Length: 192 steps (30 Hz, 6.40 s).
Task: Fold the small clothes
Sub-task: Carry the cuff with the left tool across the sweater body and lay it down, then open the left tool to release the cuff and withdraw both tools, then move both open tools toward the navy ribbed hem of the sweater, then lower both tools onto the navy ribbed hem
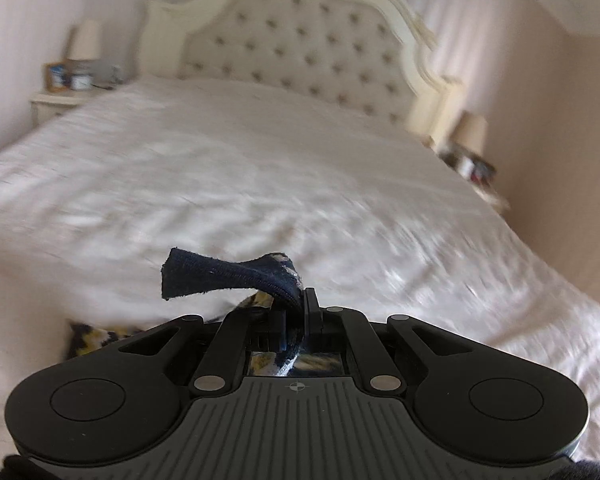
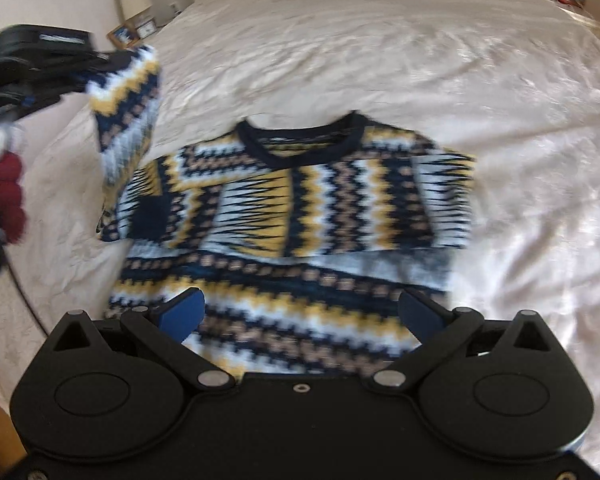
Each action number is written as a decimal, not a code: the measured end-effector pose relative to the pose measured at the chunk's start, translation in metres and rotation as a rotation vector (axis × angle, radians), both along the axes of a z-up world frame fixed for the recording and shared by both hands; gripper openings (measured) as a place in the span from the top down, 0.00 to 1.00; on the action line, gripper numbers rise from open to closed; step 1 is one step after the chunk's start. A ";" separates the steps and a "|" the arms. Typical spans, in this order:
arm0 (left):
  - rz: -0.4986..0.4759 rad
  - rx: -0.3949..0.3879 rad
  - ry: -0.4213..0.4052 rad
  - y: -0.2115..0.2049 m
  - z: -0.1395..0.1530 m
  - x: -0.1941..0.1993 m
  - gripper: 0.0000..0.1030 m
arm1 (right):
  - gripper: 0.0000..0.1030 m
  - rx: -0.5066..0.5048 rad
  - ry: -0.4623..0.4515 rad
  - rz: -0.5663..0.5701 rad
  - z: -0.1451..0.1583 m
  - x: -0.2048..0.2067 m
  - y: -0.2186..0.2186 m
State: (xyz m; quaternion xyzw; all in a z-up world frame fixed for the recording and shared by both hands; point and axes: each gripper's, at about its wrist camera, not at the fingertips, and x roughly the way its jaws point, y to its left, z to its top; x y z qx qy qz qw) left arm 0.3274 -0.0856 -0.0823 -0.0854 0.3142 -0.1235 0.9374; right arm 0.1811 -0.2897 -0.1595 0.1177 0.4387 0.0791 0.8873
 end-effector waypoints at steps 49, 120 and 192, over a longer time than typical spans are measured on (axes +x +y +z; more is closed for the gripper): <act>0.078 0.112 0.444 0.098 -0.116 -0.016 0.62 | 0.26 0.036 0.131 -0.107 -0.081 0.154 -0.079; -0.085 0.136 0.377 0.083 -0.103 -0.022 0.23 | 0.00 -0.109 0.052 -0.020 -0.041 0.104 -0.018; -0.103 0.201 0.416 0.107 -0.145 -0.282 0.13 | 0.00 0.004 0.174 -0.009 -0.110 -0.183 0.030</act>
